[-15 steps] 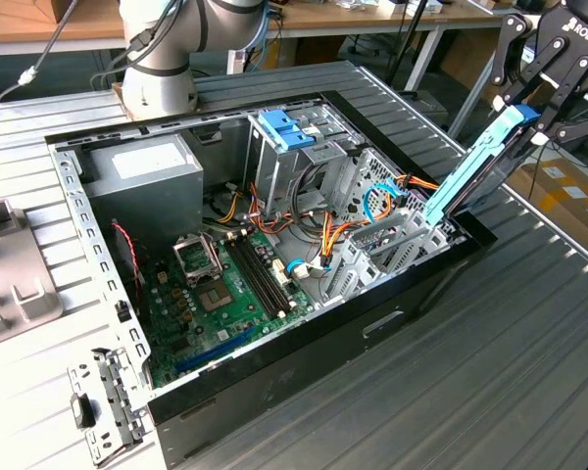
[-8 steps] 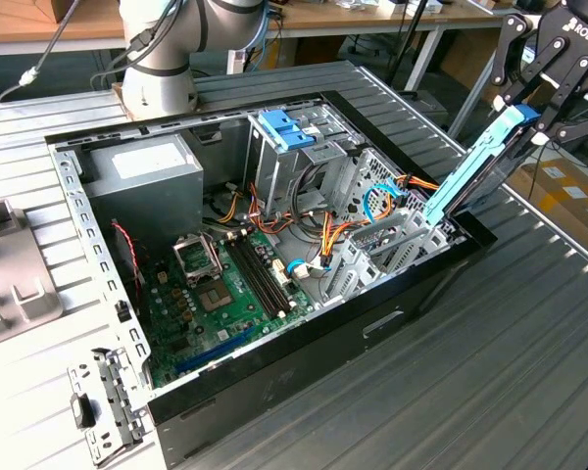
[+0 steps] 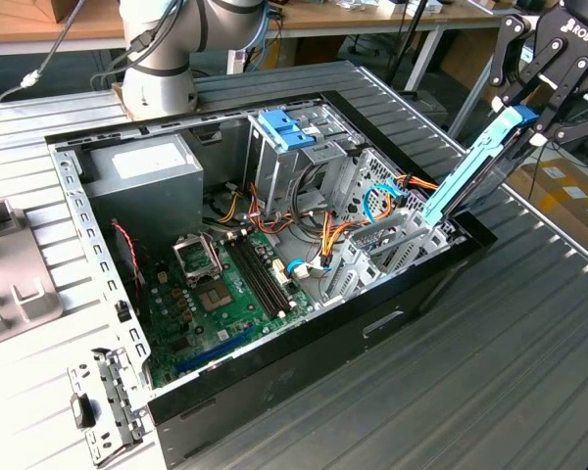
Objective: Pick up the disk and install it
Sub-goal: 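Insert the disk into the insertion slot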
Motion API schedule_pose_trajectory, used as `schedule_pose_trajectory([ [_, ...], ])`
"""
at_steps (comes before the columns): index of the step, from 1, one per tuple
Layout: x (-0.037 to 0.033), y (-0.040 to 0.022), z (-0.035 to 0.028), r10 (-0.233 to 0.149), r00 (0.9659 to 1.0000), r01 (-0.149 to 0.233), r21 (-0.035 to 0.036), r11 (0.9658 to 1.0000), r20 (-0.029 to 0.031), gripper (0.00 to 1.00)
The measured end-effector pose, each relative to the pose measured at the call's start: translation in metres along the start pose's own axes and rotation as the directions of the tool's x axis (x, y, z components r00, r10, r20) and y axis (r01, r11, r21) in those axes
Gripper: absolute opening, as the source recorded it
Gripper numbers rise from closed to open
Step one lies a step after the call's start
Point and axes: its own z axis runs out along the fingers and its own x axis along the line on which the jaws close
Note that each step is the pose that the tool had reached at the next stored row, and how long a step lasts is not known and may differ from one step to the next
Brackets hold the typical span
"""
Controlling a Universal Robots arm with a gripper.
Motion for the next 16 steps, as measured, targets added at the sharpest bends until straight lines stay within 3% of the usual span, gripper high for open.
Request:
schedule_pose_trajectory([
  [16,0.0002,0.0010,0.0033,0.000,1.0000,0.000,0.0001,1.0000,-0.0001,0.37],
])
